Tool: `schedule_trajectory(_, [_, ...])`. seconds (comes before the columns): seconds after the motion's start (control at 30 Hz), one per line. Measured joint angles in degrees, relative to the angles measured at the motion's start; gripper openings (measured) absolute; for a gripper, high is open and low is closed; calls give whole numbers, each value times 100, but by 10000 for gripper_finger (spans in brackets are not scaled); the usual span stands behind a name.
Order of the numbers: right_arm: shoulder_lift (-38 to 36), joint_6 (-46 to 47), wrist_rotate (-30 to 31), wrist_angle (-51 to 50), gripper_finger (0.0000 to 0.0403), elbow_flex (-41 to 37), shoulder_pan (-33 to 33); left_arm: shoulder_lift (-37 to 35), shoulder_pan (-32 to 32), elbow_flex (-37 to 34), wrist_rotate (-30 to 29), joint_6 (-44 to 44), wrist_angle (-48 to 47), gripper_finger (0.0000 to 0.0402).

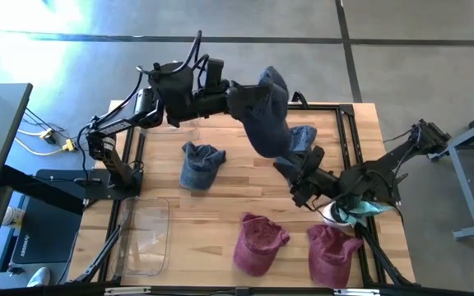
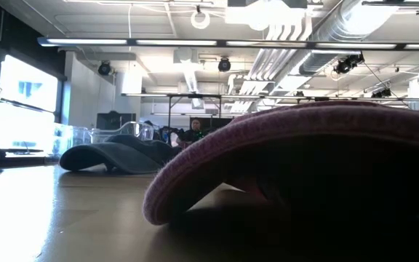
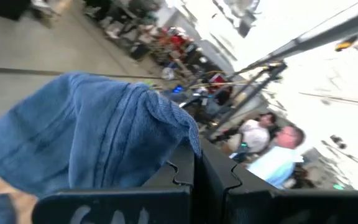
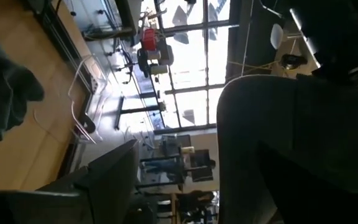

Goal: Pick & Place hat
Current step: Put the bottom blue cap into the top transparent bin

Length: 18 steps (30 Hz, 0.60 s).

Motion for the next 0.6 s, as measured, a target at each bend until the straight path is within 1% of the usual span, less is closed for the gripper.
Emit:
schedule_trajectory(0.13, [1,-284,38,315,318,0,-224,2,-27,0,256,-2,143,0])
schedule_trajectory(0.23, [1,-447,109,740,317,0,-366,18,-57,0,273,-2,144,0])
schedule_trajectory(0.33, [1,-601,61,1166,307,0,-443,40,-92,0,288,-2,124,0])
schedule_trajectory(0.47, [1,-670,-161,1297,278,0,-530,37,-114,0,368,-2,90,0])
schedule_trajectory(0.6, [10,-228,42,1274,223,0,-549,37,-114,0,386,38,-153,0])
